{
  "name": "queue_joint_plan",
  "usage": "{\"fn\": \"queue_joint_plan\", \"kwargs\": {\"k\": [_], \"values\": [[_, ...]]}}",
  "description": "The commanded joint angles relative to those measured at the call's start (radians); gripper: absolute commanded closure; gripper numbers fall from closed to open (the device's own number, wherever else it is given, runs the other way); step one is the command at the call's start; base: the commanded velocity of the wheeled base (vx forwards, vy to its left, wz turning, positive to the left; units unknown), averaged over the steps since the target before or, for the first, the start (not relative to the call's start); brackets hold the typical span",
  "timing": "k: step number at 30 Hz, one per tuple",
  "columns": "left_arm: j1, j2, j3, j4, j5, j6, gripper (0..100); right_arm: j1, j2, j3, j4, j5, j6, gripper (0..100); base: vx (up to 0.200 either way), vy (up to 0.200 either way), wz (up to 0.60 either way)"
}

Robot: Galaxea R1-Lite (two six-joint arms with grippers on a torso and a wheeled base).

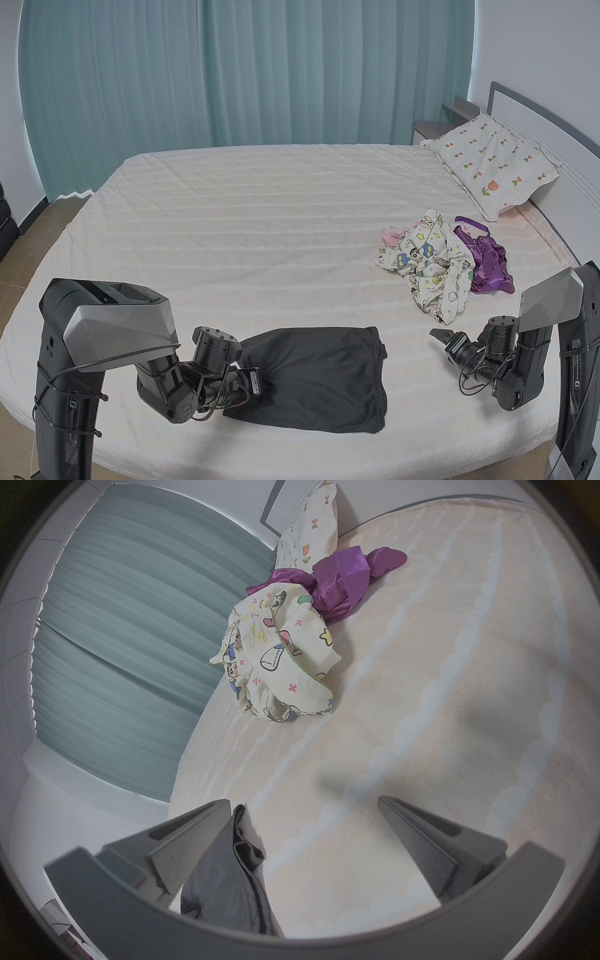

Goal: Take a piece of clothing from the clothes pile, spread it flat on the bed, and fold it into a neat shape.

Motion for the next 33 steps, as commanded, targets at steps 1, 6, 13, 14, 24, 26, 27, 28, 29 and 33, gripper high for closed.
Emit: {"fn": "queue_joint_plan", "kwargs": {"k": [1, 6, 13, 14, 24, 26, 27, 28, 29, 33], "values": [[0.001, -0.022, 0.037, -0.005, 0.025, 0.001, 100, 0.0, 0.002, -0.001, -0.014, 0.001, 0.001, 0, 0.0, 0.0, 0.0], [0.003, -0.042, 0.046, 0.0, 0.09, -0.003, 100, 0.0, 0.0, 0.0, -0.014, 0.001, 0.002, 0, 0.0, 0.0, 0.0], [0.038, -0.045, 0.058, 0.0, 0.105, -0.002, 100, 0.0, -0.001, 0.0, -0.014, 0.001, 0.004, 0, 0.0, 0.114, 0.0], [0.047, -0.045, 0.06, 0.0, 0.105, -0.002, 100, 0.0, -0.001, 0.0, -0.014, 0.001, 0.005, 0, 0.0, 0.2, 0.0], [0.096, -0.062, 0.097, -0.008, 0.105, -0.002, 100, 0.0, -0.001, -0.003, -0.014, 0.001, 0.005, 0, 0.0, 0.2, 0.0], [0.099, -0.064, 0.104, -0.01, 0.105, -0.003, 100, 0.0, -0.001, -0.003, -0.014, 0.001, 0.005, 0, 0.0, 0.2, 0.0], [0.102, -0.065, 0.109, -0.016, 0.105, -0.003, 100, 0.0, -0.001, -0.003, -0.014, 0.001, 0.005, 0, 0.0, 0.2, 0.0], [0.105, -0.067, 0.112, -0.02, 0.105, -0.003, 100, 0.0, -0.001, -0.003, -0.014, 0.001, 0.005, 0, 0.0, 0.2, 0.0], [0.105, -0.067, 0.112, -0.02, 0.105, -0.003, 100, 0.0, -0.001, -0.003, -0.014, 0.001, 0.005, 0, 0.0, 0.2, 0.0], [0.135, -0.073, 0.129, -0.043, 0.105, 0.0, 100, 0.0, -0.001, -0.003, -0.014, 0.001, 0.005, 0, 0.0, 0.2, 0.0]]}}
